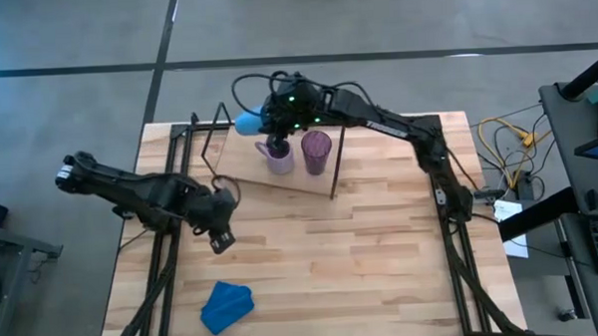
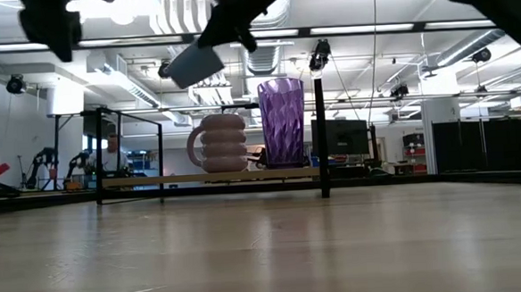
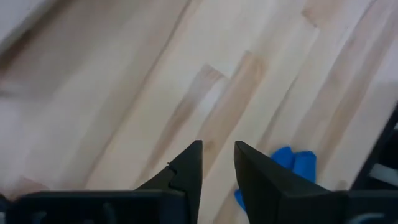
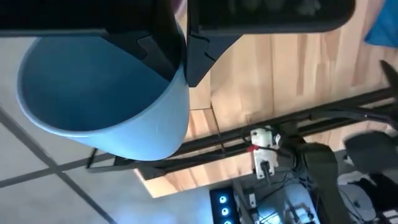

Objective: Stack small to large cups/mugs on shelf
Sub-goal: Put the blue cup on the shelf

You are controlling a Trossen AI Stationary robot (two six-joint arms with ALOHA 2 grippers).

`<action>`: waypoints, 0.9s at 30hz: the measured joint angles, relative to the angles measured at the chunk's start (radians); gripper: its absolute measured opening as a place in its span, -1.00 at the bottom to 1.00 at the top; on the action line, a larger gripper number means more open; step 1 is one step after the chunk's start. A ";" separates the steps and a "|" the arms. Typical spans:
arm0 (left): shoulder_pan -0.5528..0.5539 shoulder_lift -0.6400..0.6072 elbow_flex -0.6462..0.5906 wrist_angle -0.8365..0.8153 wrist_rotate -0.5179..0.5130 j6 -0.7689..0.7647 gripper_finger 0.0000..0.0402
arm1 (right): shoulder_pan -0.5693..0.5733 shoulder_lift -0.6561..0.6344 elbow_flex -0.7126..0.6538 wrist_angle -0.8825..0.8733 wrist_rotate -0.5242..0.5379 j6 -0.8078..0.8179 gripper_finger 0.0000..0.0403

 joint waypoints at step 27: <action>0.015 -0.192 -0.147 -0.021 -0.516 -0.028 -0.92 | 0.144 0.108 0.018 -0.247 -0.319 -0.002 -0.96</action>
